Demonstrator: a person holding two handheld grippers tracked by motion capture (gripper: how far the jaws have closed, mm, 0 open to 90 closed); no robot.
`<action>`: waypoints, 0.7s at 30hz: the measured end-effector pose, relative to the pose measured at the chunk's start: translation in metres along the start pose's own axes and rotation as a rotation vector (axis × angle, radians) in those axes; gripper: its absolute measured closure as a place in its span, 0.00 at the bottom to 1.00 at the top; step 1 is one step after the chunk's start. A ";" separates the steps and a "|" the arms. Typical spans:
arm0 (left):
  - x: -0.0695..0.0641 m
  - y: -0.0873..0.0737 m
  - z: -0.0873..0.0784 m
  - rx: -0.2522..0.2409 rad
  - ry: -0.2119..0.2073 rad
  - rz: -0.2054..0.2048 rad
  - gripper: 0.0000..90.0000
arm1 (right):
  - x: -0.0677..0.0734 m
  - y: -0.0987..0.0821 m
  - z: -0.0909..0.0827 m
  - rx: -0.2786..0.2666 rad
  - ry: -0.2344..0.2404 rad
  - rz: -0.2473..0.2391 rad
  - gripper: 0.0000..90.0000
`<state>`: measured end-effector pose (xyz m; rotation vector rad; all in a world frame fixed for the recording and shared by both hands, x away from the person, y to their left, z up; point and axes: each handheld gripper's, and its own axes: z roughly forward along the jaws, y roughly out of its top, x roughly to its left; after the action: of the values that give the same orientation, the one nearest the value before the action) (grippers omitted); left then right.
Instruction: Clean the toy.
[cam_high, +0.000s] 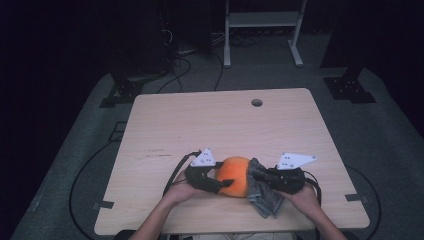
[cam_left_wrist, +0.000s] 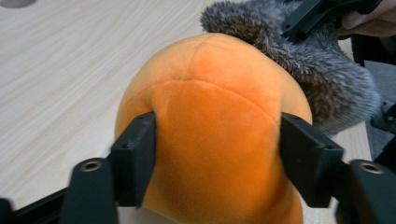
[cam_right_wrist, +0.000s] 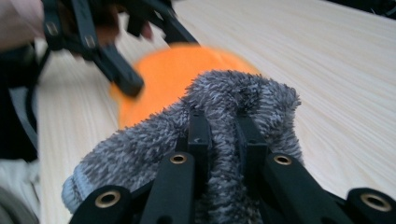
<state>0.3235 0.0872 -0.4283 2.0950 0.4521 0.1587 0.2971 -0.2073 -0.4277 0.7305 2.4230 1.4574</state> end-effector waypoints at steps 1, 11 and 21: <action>-0.001 0.002 -0.002 -0.007 0.007 0.007 0.39 | -0.001 -0.001 -0.002 0.016 -0.015 -0.008 0.87; -0.017 0.020 -0.004 -0.012 0.025 0.113 0.46 | 0.011 0.028 -0.014 -0.129 0.067 -0.025 0.88; -0.003 0.011 0.001 0.060 -0.032 -0.010 0.09 | 0.009 0.018 0.007 -0.015 0.012 -0.047 0.88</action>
<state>0.3237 0.0802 -0.4198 2.1503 0.4530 0.1063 0.2978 -0.1897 -0.4148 0.6595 2.4181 1.4648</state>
